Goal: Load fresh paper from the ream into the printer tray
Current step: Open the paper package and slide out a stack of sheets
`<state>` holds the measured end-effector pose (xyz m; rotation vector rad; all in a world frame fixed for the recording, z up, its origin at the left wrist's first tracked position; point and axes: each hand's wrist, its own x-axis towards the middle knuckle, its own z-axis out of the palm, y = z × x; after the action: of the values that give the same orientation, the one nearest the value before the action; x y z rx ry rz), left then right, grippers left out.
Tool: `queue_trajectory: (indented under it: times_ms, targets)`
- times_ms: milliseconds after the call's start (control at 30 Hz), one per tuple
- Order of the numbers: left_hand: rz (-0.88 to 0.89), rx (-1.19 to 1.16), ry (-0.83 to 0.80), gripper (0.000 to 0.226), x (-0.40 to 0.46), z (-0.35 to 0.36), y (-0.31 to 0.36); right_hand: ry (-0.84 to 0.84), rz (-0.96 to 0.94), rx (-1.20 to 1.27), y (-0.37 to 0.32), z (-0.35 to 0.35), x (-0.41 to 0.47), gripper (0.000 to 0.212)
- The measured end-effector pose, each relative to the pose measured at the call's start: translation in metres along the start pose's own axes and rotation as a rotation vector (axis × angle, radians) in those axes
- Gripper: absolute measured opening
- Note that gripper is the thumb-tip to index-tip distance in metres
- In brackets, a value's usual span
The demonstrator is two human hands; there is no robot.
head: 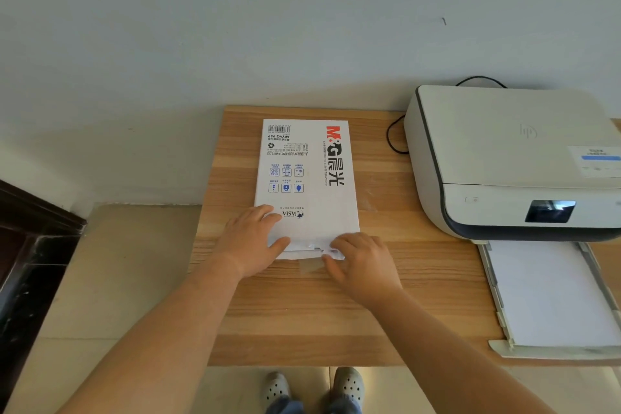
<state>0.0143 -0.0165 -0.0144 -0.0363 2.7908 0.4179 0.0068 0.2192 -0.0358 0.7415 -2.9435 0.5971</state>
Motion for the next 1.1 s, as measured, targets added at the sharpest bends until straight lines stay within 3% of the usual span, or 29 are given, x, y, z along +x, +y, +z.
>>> queue_trajectory:
  times_ms: [100, 233, 400, 867, 1100]
  targets:
    - [-0.007, -0.004, -0.002, 0.059, -0.001, 0.0, -0.002, -0.058, 0.052, -0.041, 0.008, -0.01, 0.014, 0.045]
    - [-0.02, 0.003, 0.002, 0.059, -0.002, 0.0, -0.003, -0.268, 0.116, -0.069, 0.012, -0.025, 0.029, 0.065]
    - [-0.028, -0.004, 0.001, 0.06, -0.004, 0.001, -0.003, -0.382, 0.121, -0.099, 0.011, -0.031, 0.04, 0.074]
    - [0.006, 0.078, 0.087, 0.063, 0.007, 0.016, 0.007, -0.366, 0.103, -0.082, 0.026, -0.022, 0.038, 0.071]
    - [0.019, 0.148, 0.138, 0.076, 0.017, 0.029, 0.009, -0.339, 0.117, -0.04, 0.029, -0.017, 0.036, 0.069]
